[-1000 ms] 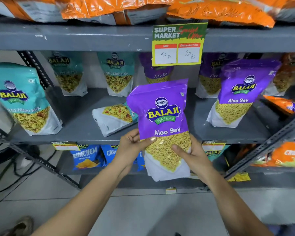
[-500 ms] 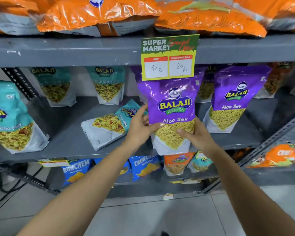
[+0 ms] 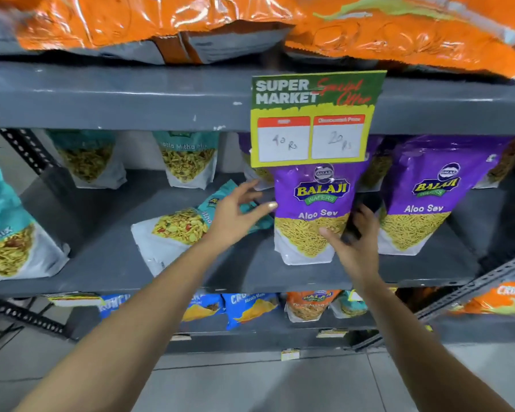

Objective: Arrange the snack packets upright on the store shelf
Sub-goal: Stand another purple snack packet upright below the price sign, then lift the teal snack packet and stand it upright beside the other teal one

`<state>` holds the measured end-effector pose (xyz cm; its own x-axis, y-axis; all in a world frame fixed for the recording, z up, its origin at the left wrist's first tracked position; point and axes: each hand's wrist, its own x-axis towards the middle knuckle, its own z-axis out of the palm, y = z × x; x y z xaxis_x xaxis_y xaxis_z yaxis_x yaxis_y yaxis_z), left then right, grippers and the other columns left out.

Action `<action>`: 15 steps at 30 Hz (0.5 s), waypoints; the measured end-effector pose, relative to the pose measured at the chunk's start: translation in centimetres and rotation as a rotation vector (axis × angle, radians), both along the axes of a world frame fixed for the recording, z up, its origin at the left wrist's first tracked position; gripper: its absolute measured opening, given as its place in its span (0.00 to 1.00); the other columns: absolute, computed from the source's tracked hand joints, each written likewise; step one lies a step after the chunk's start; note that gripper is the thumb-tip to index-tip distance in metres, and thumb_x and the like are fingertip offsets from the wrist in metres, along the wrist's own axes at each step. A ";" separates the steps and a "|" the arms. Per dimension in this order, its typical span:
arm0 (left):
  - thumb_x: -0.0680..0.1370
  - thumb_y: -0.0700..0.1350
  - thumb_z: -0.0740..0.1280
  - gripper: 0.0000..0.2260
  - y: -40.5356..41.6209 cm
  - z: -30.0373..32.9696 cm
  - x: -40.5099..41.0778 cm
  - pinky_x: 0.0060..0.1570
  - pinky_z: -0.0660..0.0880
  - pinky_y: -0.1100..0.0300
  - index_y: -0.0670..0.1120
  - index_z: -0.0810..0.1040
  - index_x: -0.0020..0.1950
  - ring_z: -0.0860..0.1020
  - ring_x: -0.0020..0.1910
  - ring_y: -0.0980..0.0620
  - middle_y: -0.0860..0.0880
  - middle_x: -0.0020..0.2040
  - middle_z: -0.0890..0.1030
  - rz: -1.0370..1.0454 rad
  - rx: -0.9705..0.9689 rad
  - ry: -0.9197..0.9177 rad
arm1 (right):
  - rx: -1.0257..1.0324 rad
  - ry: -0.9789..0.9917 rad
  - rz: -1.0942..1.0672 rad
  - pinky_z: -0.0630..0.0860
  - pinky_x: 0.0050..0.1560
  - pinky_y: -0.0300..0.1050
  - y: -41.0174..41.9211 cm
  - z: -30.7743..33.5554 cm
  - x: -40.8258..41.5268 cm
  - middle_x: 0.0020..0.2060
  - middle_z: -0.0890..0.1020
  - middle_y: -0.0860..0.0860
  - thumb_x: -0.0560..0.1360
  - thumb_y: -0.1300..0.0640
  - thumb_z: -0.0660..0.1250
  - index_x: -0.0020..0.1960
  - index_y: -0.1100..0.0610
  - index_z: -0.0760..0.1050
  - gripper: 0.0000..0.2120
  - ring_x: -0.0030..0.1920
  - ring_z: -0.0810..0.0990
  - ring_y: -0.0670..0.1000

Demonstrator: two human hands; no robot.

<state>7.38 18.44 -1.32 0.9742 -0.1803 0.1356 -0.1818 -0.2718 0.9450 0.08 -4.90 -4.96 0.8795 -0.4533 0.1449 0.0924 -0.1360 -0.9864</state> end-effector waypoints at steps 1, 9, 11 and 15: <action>0.73 0.50 0.74 0.19 1.9 0.2 0.5 0.49 0.70 0.79 0.50 0.79 0.62 0.82 0.55 0.57 0.55 0.51 0.84 0.080 0.076 -0.040 | -0.005 -0.047 -0.152 0.76 0.55 0.37 1.2 -0.4 -1.4 0.58 0.76 0.50 0.69 0.60 0.79 0.67 0.57 0.68 0.32 0.57 0.77 0.44; 0.77 0.55 0.69 0.13 15.4 -1.1 5.3 0.35 0.69 0.61 0.47 0.78 0.40 0.79 0.44 0.47 0.46 0.39 0.79 0.115 0.654 0.265 | 0.299 0.437 0.056 0.74 0.40 0.50 18.2 -1.5 -1.5 0.32 0.71 0.53 0.77 0.54 0.70 0.43 0.59 0.72 0.10 0.36 0.70 0.53; 0.75 0.60 0.68 0.17 16.1 -1.8 6.0 0.40 0.68 0.61 0.48 0.80 0.52 0.79 0.50 0.48 0.48 0.48 0.79 0.078 0.644 0.389 | 0.548 0.550 0.042 0.77 0.40 0.53 20.7 -0.5 1.2 0.32 0.71 0.56 0.77 0.51 0.69 0.49 0.64 0.75 0.14 0.34 0.72 0.55; 0.68 0.69 0.69 0.42 16.8 -1.9 6.9 0.56 0.68 0.60 0.42 0.70 0.72 0.74 0.64 0.47 0.45 0.71 0.73 0.074 0.651 0.609 | 0.710 0.590 -0.029 0.80 0.57 0.52 23.4 0.0 4.4 0.61 0.80 0.61 0.75 0.47 0.71 0.63 0.64 0.75 0.25 0.60 0.80 0.60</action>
